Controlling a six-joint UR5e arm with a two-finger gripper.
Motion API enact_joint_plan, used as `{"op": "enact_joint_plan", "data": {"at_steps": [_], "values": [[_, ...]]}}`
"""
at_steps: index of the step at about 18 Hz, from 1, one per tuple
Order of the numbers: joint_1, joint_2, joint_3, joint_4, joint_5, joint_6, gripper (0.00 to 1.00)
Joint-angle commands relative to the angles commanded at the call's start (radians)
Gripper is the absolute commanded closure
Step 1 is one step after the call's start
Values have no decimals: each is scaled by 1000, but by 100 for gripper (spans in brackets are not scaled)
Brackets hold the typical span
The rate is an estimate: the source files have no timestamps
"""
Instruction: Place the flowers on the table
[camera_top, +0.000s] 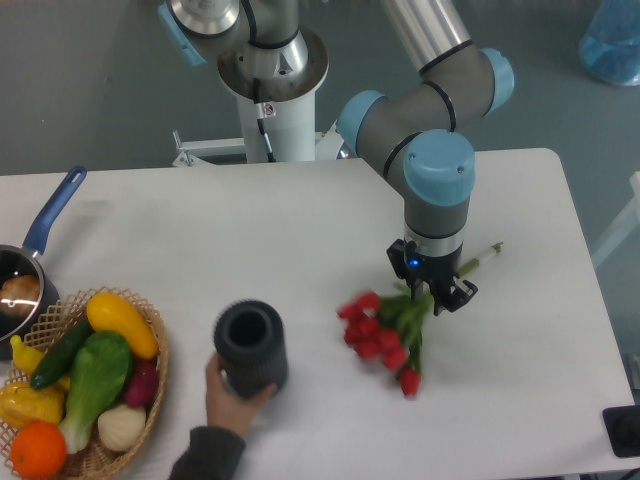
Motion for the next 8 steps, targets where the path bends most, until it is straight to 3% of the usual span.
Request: {"op": "enact_joint_plan", "data": {"at_steps": [8], "values": [[34,8,-3,8,-103,-2,0]]}}
